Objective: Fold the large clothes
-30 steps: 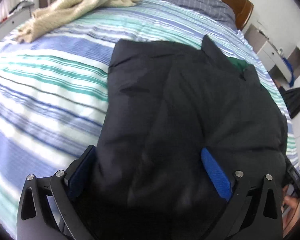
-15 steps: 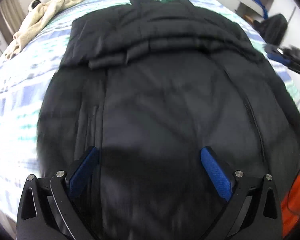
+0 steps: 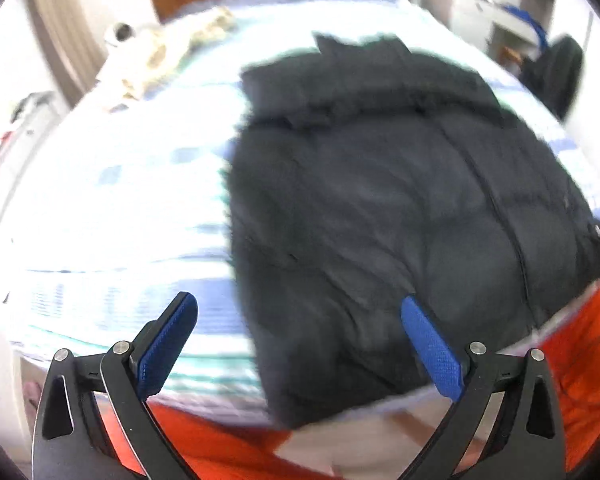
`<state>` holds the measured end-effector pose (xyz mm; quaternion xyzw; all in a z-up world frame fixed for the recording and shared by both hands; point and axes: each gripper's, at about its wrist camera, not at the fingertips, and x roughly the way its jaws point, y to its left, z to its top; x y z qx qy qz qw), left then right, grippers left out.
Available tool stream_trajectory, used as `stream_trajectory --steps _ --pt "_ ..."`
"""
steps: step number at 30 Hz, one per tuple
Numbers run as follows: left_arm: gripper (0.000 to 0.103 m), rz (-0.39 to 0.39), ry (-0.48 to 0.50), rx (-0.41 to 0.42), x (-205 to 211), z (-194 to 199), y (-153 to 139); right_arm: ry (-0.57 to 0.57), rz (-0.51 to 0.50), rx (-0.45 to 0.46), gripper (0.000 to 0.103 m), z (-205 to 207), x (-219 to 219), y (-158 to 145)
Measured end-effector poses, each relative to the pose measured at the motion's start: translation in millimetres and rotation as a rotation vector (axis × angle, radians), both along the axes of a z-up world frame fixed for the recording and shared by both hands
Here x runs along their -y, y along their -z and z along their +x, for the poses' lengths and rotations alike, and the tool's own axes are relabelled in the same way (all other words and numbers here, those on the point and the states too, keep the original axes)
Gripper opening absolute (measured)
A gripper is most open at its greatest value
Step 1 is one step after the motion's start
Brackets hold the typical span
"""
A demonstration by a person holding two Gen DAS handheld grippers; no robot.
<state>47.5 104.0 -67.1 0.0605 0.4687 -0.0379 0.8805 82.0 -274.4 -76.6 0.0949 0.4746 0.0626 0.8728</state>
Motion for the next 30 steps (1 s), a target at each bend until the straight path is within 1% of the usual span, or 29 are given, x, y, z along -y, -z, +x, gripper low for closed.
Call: stream_trajectory --steps 1,2,4,5,6,8,10,11,12,13,14,15,16,17,18,19,21,24,30 --pt "0.102 -0.013 -0.011 0.022 -5 4 -5 -0.030 -0.021 0.028 0.048 2 -4 -8" --pt "0.102 -0.044 -0.029 0.042 -7 10 -9 -0.049 -0.049 0.051 0.048 3 -8 -13" --pt "0.102 -0.092 -0.031 0.052 -3 22 -8 -0.075 -0.120 0.089 0.048 14 -15 -21" --pt "0.102 -0.126 -0.020 0.068 4 28 -2 -0.076 -0.124 0.099 0.048 17 -19 -23" --pt "0.102 -0.153 -0.012 0.082 10 32 3 -0.075 -0.116 0.103 0.048 19 -22 -23" --pt "0.102 -0.225 -0.014 0.119 21 42 17 -0.066 -0.044 0.118 0.048 26 -23 -18" --pt "0.102 -0.252 -0.048 0.133 28 58 31 -0.058 0.024 0.135 0.048 27 -23 -6" --pt "0.102 -0.252 -0.066 0.140 32 65 38 -0.041 0.035 0.137 0.048 29 -22 2" --pt "0.102 -0.234 -0.076 0.168 36 73 46 -0.020 0.030 0.139 0.048 28 -19 7" --pt "0.102 -0.212 -0.078 0.185 41 81 51 -0.007 0.020 0.148 0.048 28 -17 11" --pt "0.102 -0.170 -0.089 0.188 44 89 62 -0.003 0.007 0.160 0.048 29 -16 15" --pt "0.102 -0.172 -0.099 0.162 42 92 69 0.001 -0.024 0.169 0.048 32 -14 24" --pt "0.102 -0.202 -0.109 0.110 38 98 83 0.005 -0.045 0.146 0.048 37 -11 37" --pt "0.102 -0.215 -0.110 0.100 33 96 87 0.006 -0.037 0.100 0.049 43 -6 54" --pt "0.102 -0.231 -0.098 0.129 31 93 90 0.003 0.000 0.105 0.049 44 -2 63" --pt "0.102 -0.228 -0.089 0.140 31 90 90 0.012 0.059 0.162 0.049 40 5 70" --pt "0.102 -0.207 -0.080 0.136 32 88 89 0.008 0.053 0.203 0.049 37 4 73" --pt "0.102 -0.195 -0.081 0.142 34 86 89 0.011 0.034 0.231 0.049 33 0 76" --pt "0.102 -0.185 -0.081 0.145 39 85 91 0.011 0.046 0.231 0.049 35 -2 76"
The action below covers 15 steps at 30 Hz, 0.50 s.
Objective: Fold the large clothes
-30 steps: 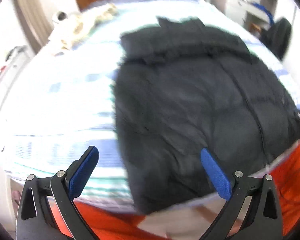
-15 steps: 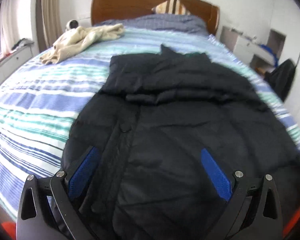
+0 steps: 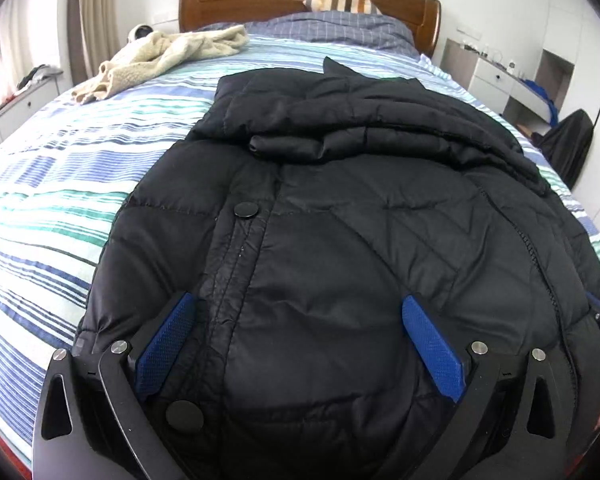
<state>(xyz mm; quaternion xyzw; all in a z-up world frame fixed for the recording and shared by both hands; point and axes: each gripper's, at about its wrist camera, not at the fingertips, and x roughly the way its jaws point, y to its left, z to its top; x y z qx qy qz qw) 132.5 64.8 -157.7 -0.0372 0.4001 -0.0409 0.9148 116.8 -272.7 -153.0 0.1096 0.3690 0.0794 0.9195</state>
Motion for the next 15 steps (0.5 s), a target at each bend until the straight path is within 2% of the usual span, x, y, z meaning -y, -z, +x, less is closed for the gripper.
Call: stream_trajectory --steps 6,10,12,15 --pt "0.102 0.000 0.008 -0.006 1 2 3 0.000 -0.004 -0.008 0.049 -1 4 1" --pt "0.102 0.013 0.022 -0.041 1 -1 2 0.003 -0.006 -0.054 0.049 2 4 -4" --pt "0.102 0.043 0.027 -0.072 2 -11 -5 0.012 -0.011 -0.107 0.049 2 5 -11" --pt "0.102 0.042 0.066 -0.071 -10 -46 -22 0.007 0.009 -0.150 0.049 -13 13 -30"
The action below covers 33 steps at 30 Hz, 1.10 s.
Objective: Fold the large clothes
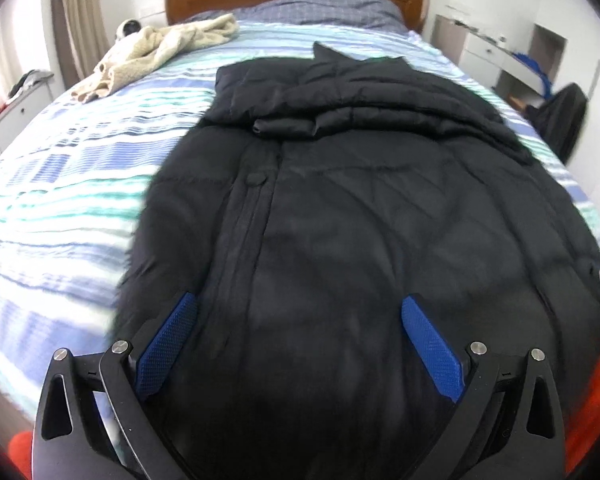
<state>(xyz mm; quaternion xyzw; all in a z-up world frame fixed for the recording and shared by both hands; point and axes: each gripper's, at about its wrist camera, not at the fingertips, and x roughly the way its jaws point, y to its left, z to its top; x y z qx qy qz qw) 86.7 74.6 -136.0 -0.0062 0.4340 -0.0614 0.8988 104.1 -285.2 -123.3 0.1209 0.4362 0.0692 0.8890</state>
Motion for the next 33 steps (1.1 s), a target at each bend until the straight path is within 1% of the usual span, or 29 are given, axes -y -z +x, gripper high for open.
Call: stream_trajectory --steps 1,3,5,6,8,10,12,13,15,16,17,19,20,21,24,25,26,27,28,29,30,31,32,33 --pt "0.102 -0.017 0.009 0.001 -11 -16 -8 0.005 -0.001 -0.004 0.049 -7 5 -6" --pt "0.102 -0.087 -0.002 0.000 -40 -41 -19 0.029 -0.029 0.001 0.050 -27 22 -21" --pt "0.102 -0.146 -0.060 -0.018 -73 -58 -24 0.063 -0.058 -0.005 0.062 -40 40 -30" --pt "0.102 -0.172 -0.091 -0.029 -89 -65 -25 0.091 -0.071 -0.016 0.062 -50 54 -34" --pt "0.102 -0.225 -0.135 -0.052 -111 -73 -22 0.116 -0.066 -0.037 0.062 -59 71 -36" --pt "0.102 -0.293 -0.137 -0.074 -121 -74 -15 0.127 -0.030 -0.068 0.062 -67 87 -35" --pt "0.102 -0.340 -0.132 -0.090 -118 -74 -7 0.122 0.009 -0.078 0.062 -69 93 -32" --pt "0.102 -0.357 -0.121 -0.097 -114 -72 -4 0.118 0.060 -0.086 0.062 -70 95 -30" --pt "0.102 -0.353 -0.077 -0.117 -99 -66 4 0.096 0.161 -0.106 0.062 -70 96 -25" --pt "0.102 -0.336 -0.057 -0.123 -92 -64 6 0.078 0.199 -0.119 0.062 -68 95 -23" --pt "0.102 -0.303 -0.030 -0.129 -81 -61 9 0.062 0.215 -0.125 0.062 -67 92 -21" --pt "0.102 -0.256 -0.014 -0.132 -69 -59 11 0.031 0.193 -0.132 0.062 -64 85 -16" --pt "0.102 -0.231 -0.009 -0.138 -64 -58 12 0.012 0.159 -0.143 0.063 -62 80 -12" --pt "0.102 -0.225 -0.001 -0.144 -60 -59 11 -0.002 0.122 -0.162 0.063 -60 75 -8" --pt "0.101 -0.208 0.020 -0.170 -55 -62 12 -0.048 0.058 -0.232 0.063 -57 65 6" --pt "0.097 -0.189 0.024 -0.183 -52 -64 13 -0.058 0.042 -0.233 0.063 -57 63 8" --pt "0.088 -0.164 0.025 -0.195 -50 -65 14 -0.060 0.038 -0.226 0.063 -58 62 8" --pt "0.082 -0.129 0.020 -0.206 -50 -65 15 -0.059 0.046 -0.219 0.063 -58 62 7" --pt "0.065 -0.100 0.016 -0.211 -49 -66 13 -0.064 0.087 -0.213 0.062 -58 62 6" --pt "0.043 -0.094 0.014 -0.215 -51 -67 10 -0.068 0.112 -0.212 0.054 -57 62 5" --pt "0.036 -0.123 0.007 -0.220 -55 -67 7 -0.074 0.096 -0.212 0.044 -56 59 2" --pt "0.025 -0.155 -0.002 -0.224 -59 -68 5 -0.089 0.075 -0.211 0.026 -54 56 0" --pt "0.022 -0.207 -0.021 -0.227 -66 -68 0 -0.100 0.067 -0.212 0.024 -53 54 -2" --pt "0.021 -0.240 -0.036 -0.228 -71 -68 -5 -0.107 0.065 -0.215 0.022 -52 53 -4"
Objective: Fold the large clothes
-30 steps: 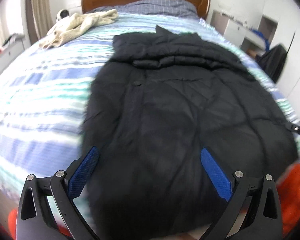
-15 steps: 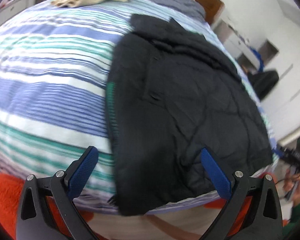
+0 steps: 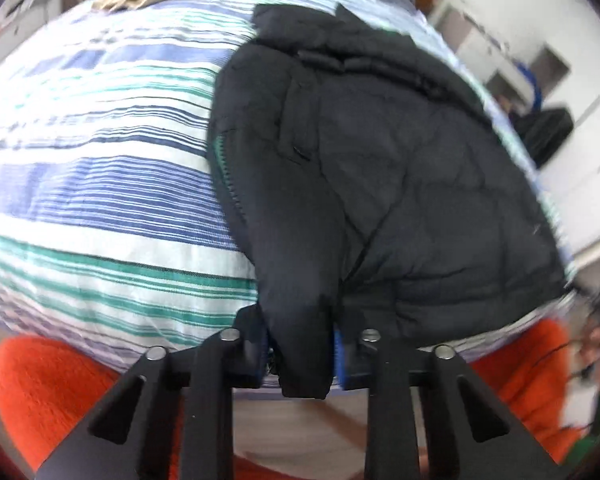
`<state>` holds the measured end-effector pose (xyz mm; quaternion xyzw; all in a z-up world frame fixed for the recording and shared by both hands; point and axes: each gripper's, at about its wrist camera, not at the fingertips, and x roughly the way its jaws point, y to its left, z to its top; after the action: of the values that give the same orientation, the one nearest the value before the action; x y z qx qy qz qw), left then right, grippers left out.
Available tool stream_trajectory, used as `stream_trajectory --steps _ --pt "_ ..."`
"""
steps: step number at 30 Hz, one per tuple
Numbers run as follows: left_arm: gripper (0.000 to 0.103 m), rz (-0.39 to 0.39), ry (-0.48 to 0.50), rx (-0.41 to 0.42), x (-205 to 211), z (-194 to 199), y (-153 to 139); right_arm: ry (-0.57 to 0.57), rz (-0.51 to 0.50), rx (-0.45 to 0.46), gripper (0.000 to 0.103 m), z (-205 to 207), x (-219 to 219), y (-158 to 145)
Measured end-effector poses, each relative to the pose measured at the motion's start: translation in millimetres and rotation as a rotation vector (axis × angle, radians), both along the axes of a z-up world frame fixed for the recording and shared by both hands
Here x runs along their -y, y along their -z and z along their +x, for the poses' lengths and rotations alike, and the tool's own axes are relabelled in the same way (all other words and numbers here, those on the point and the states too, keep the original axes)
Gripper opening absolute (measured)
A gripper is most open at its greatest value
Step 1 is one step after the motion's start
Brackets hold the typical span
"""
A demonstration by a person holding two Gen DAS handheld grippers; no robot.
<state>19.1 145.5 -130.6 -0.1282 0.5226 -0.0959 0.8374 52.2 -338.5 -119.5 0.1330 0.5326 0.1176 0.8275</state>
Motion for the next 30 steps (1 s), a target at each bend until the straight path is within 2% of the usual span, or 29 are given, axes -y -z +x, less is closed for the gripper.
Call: stream_trajectory --steps 5,9,15,17,19,21,23,26,30 --pt "0.018 -0.030 0.004 0.044 -6 -9 -28 -0.030 0.036 0.018 0.018 1 3 -31" --pt "0.018 -0.021 0.037 0.036 -8 -20 -37 -0.059 0.034 0.030 0.018 -4 7 -52" --pt "0.018 -0.014 0.057 -0.041 -19 -52 -29 -0.092 0.032 -0.061 0.018 -27 4 -41" --pt "0.018 -0.024 0.058 -0.081 -27 -73 -31 -0.078 0.076 -0.109 0.018 -46 5 -37" --pt "0.017 -0.035 0.076 -0.122 -35 -95 -38 -0.046 0.165 -0.147 0.017 -66 11 -41" --pt "0.017 -0.044 0.110 -0.152 -42 -111 -51 -0.019 0.251 -0.155 0.016 -84 17 -54" --pt "0.016 -0.086 0.143 -0.163 -52 -119 -73 0.017 0.334 -0.140 0.016 -95 24 -72" --pt "0.016 -0.142 0.165 -0.089 -59 -98 -111 0.038 0.387 -0.069 0.016 -87 29 -102" --pt "0.016 -0.219 0.151 0.099 -67 -36 -145 0.010 0.395 0.107 0.016 -30 29 -132"
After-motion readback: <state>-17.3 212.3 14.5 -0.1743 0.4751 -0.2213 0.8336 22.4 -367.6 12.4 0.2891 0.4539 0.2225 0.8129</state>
